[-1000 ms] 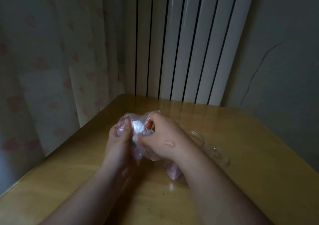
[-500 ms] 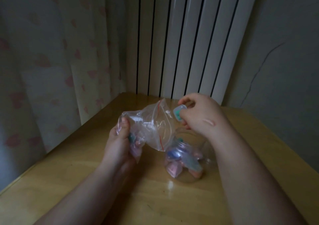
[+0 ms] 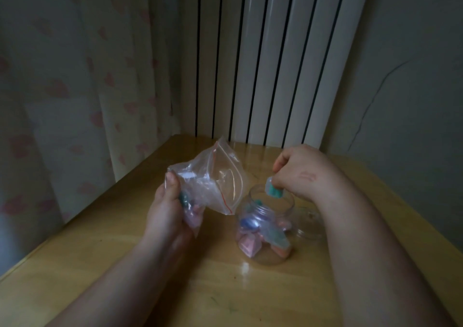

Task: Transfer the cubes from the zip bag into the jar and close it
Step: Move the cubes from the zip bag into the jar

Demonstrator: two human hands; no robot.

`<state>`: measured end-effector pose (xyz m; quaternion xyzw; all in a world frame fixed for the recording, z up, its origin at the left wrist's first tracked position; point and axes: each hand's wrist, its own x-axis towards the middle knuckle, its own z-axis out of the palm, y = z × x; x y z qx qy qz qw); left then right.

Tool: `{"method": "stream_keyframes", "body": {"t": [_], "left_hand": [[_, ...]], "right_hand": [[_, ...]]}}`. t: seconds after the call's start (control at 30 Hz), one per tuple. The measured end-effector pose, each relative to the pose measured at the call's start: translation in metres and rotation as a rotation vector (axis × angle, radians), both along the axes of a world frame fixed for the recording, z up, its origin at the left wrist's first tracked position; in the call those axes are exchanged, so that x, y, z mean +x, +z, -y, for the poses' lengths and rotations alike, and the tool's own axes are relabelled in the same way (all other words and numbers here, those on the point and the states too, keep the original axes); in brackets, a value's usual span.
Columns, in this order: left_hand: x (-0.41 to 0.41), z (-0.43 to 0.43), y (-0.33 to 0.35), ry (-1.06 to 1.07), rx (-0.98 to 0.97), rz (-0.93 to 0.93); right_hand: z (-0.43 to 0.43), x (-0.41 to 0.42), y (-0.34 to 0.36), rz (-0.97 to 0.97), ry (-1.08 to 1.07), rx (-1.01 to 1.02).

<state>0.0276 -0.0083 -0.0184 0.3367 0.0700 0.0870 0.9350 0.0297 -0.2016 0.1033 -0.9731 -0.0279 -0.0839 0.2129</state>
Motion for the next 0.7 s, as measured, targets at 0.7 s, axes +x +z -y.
{"method": "stream_keyframes", "body": {"t": [0.7], "left_hand": [[-0.013, 0.005, 0.015, -0.065, -0.039, -0.025]], "right_hand": [[-0.061, -0.014, -0.026, -0.028, 0.447, 0.278]]}}
